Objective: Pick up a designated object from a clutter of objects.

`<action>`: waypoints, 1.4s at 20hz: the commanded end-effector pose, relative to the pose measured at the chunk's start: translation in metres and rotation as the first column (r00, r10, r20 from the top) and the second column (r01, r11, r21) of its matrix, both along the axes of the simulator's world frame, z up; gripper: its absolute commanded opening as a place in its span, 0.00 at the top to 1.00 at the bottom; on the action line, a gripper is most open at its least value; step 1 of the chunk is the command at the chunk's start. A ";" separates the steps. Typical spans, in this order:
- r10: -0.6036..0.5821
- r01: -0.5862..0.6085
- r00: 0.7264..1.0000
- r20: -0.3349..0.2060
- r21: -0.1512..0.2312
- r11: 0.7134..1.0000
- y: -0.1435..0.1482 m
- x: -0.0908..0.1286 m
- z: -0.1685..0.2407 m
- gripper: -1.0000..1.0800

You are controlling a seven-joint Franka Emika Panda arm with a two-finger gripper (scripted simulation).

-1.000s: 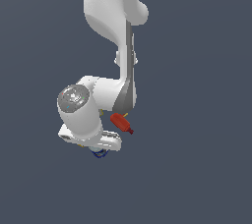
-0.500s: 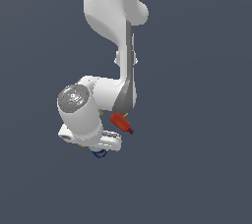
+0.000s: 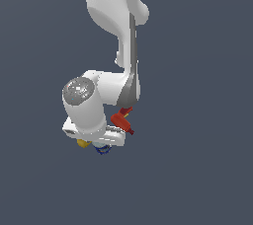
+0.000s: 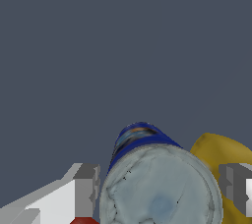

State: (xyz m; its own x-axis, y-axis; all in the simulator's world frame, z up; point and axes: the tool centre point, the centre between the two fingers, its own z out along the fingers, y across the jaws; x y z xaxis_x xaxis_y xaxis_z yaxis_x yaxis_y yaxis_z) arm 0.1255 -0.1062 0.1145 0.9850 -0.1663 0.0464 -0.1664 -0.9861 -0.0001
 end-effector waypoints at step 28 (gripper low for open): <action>-0.002 0.002 1.000 -0.025 0.001 1.000 0.132 -0.155 0.167 1.00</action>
State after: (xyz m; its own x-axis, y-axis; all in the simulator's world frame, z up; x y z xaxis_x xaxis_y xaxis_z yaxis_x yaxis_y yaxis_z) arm -0.0201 0.0176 0.2693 0.9857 -0.1675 0.0191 -0.1676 -0.9859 0.0030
